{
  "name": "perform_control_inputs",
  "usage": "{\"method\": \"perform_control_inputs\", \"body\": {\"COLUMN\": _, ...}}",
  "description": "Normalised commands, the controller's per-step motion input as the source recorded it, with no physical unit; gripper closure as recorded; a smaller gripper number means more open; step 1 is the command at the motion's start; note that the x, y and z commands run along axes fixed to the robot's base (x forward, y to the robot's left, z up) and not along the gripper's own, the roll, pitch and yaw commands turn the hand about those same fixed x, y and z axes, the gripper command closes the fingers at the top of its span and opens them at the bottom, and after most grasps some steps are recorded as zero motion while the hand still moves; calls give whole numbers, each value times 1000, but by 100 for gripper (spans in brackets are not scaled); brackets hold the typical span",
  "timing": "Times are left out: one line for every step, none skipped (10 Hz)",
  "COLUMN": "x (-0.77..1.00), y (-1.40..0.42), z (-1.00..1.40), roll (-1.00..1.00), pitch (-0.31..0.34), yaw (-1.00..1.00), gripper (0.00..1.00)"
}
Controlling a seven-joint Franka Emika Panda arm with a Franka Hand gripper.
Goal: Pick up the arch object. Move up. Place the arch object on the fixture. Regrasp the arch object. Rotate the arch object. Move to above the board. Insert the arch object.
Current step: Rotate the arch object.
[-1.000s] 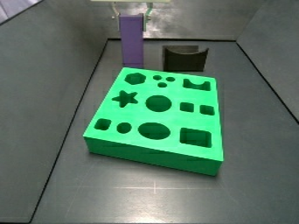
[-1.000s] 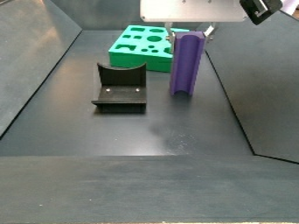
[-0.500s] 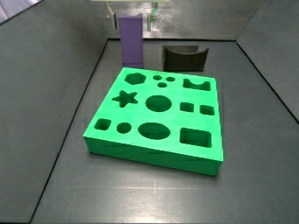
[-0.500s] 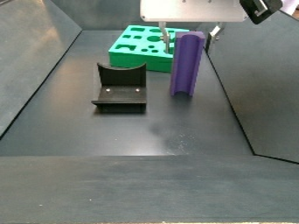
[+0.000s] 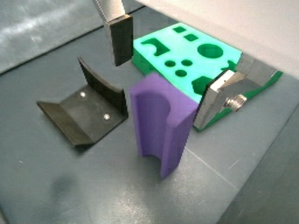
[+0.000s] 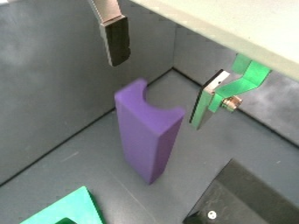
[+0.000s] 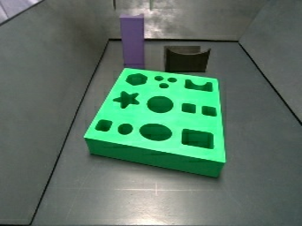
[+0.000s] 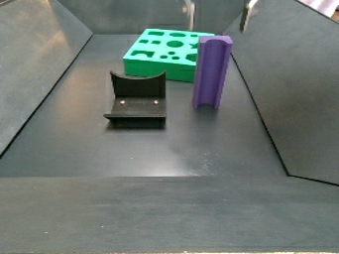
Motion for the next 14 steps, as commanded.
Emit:
{"method": "perform_control_inputs", "body": {"x": 6, "y": -2, "z": 206, "roll": -55, "pitch": 77, "yaw": 14, "gripper": 0}}
{"method": "perform_control_inputs", "body": {"x": 0, "y": 83, "z": 0, "roll": -6, "pitch": 6, "yaw": 1000, "gripper": 0}}
{"method": "perform_control_inputs", "body": {"x": 7, "y": 80, "z": -16, "roll": -6, "pitch": 6, "yaw": 1000, "gripper": 0}}
{"method": "perform_control_inputs", "body": {"x": 12, "y": 49, "z": -10, "roll": -6, "pitch": 6, "yaw": 1000, "gripper": 0}}
{"method": "perform_control_inputs", "body": {"x": 14, "y": 31, "z": -10, "roll": -6, "pitch": 6, "yaw": 1000, "gripper": 0}}
{"method": "perform_control_inputs", "body": {"x": 16, "y": 20, "z": -10, "roll": -6, "pitch": 6, "yaw": 1000, "gripper": 0}}
{"method": "perform_control_inputs", "body": {"x": 16, "y": 14, "z": -10, "roll": -7, "pitch": 6, "yaw": 1000, "gripper": 0}}
{"method": "perform_control_inputs", "body": {"x": 17, "y": 8, "z": -10, "roll": -7, "pitch": 7, "yaw": 1000, "gripper": 0}}
{"method": "perform_control_inputs", "body": {"x": 18, "y": 5, "z": -9, "roll": -7, "pitch": 7, "yaw": 1000, "gripper": 0}}
{"method": "perform_control_inputs", "body": {"x": 18, "y": 3, "z": -9, "roll": -7, "pitch": 7, "yaw": 1000, "gripper": 0}}
{"method": "perform_control_inputs", "body": {"x": 18, "y": 3, "z": -9, "roll": -7, "pitch": 7, "yaw": 1000, "gripper": 0}}
{"method": "perform_control_inputs", "body": {"x": 18, "y": 2, "z": -9, "roll": -7, "pitch": 7, "yaw": 1000, "gripper": 0}}
{"method": "perform_control_inputs", "body": {"x": 18, "y": 2, "z": -9, "roll": -8, "pitch": 8, "yaw": 1000, "gripper": 0}}
{"method": "perform_control_inputs", "body": {"x": 19, "y": 1, "z": -9, "roll": -8, "pitch": 8, "yaw": 1000, "gripper": 0}}
